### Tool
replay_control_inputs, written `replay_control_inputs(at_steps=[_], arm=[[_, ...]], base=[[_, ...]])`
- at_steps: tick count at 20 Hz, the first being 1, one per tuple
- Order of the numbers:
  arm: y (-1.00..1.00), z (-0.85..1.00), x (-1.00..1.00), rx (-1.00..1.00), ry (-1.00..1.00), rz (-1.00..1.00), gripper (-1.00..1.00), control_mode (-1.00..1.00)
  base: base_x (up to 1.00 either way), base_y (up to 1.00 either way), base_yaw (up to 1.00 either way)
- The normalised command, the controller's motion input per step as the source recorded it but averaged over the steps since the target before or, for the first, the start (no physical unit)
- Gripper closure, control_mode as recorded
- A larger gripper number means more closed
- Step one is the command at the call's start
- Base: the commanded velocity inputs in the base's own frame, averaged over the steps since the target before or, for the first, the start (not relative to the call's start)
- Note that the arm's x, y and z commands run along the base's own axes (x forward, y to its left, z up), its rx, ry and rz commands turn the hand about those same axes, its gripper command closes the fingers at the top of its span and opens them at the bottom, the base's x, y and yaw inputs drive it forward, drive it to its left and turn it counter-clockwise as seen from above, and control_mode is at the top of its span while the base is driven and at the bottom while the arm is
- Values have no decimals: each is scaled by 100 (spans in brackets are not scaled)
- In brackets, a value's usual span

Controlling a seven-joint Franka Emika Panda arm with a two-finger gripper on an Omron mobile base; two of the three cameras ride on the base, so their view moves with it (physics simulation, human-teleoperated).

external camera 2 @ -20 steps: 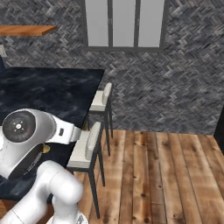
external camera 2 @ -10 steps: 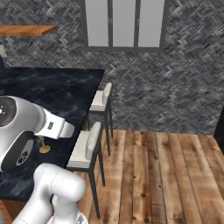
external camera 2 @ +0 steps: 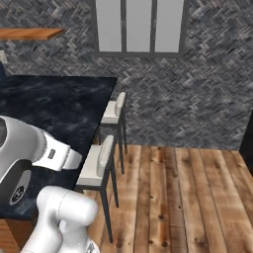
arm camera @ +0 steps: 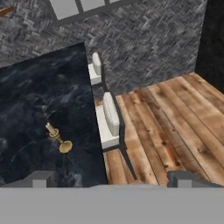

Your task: Get the candle and the liquor from the cabinet and move them to the dining counter.

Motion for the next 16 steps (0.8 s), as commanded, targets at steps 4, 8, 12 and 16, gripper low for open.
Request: replay_control_inputs(at_steps=[4, 8, 12, 16], arm=[[0, 0, 0, 0, 0, 0, -100, 100], [0, 0, 0, 0, 0, 0, -100, 100], [0, 0, 0, 0, 0, 0, -100, 100], [0, 0, 0, 0, 0, 0, -100, 100]], base=[[-99, -45, -21], [-77, -46, -39], [-59, -40, -47], [-46, -26, -52]])
